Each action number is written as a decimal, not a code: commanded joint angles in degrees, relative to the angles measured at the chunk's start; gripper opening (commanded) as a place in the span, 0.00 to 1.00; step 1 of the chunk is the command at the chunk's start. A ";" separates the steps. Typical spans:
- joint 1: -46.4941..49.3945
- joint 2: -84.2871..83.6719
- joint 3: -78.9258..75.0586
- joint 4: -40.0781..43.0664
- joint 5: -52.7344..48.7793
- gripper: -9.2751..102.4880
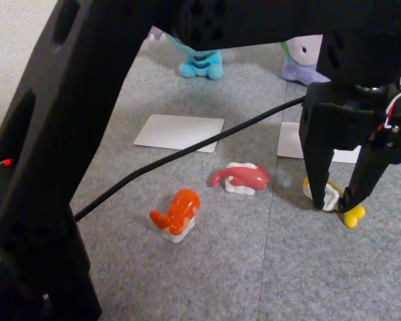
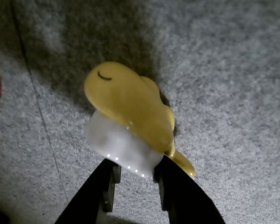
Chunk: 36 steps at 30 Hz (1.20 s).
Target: Wooper wants to eat egg sudhi, and Goomy wants to eat shrimp sushi
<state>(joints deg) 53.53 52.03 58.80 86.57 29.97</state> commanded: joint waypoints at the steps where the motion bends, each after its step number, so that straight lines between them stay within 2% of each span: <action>1: -0.09 1.14 -1.93 -0.70 0.44 0.16; 7: -2.99 1.58 -1.93 -0.26 -0.53 0.31; 9: -4.13 1.58 -1.93 -0.26 -0.62 0.33; 13: -5.71 1.58 -1.93 -0.70 -0.97 0.33; 25: -4.48 1.58 -1.93 -2.20 -14.59 0.33; 33: -2.64 1.58 -1.93 -2.29 -16.88 0.33; 36: -2.11 1.93 -1.93 -0.97 -14.24 0.33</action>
<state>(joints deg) 50.36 52.03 58.89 84.64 14.15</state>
